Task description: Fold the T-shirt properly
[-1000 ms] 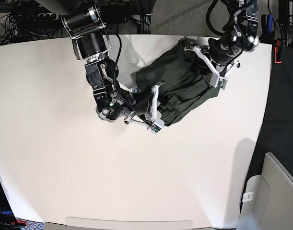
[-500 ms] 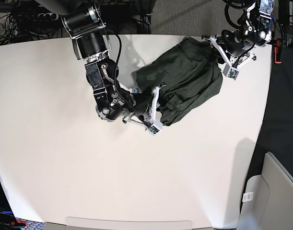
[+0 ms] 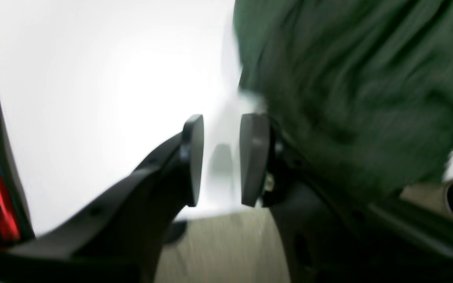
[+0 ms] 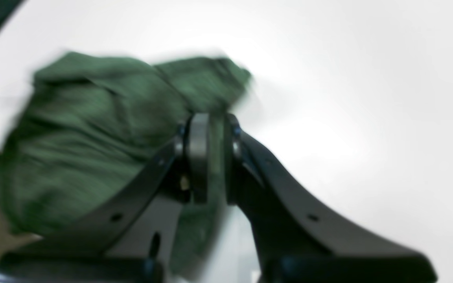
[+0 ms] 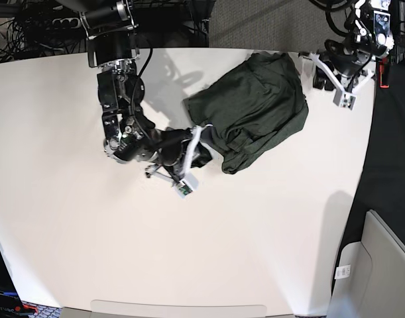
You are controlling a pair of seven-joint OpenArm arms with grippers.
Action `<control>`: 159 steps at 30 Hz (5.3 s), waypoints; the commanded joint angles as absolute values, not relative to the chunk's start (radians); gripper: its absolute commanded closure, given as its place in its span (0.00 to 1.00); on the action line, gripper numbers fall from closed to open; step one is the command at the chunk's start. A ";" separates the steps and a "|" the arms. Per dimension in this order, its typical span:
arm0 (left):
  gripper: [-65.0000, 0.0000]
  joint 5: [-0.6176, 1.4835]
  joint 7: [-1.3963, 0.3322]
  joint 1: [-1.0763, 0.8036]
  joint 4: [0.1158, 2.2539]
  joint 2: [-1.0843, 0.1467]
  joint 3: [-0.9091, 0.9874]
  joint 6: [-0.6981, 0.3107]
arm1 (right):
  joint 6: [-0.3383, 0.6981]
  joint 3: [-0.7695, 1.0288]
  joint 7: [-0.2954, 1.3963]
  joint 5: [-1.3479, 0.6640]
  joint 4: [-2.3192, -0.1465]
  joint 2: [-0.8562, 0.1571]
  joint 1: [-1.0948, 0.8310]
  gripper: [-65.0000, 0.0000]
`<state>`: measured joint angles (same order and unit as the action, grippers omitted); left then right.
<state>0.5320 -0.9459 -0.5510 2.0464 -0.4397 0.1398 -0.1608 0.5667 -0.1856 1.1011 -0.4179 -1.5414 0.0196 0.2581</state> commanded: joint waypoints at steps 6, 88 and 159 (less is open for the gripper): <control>0.79 0.538 -0.923 -0.538 2.048 -0.390 0.062 -0.165 | 0.568 -0.186 1.072 -0.443 -1.535 -0.019 0.278 0.92; 0.79 0.538 -0.915 -0.312 1.980 -0.384 0.300 -0.165 | 0.698 -0.220 1.098 -0.044 -1.543 -0.027 0.202 0.92; 0.79 0.541 -0.918 -0.363 1.980 -0.334 0.294 -0.166 | 0.461 -0.090 0.757 -0.180 -1.139 0.157 0.522 0.92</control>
<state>0.5346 -0.9390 -0.3660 1.9625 -0.3218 0.2890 -0.1642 0.4580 -0.0856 0.7746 -0.1677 -1.1206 0.1490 0.4931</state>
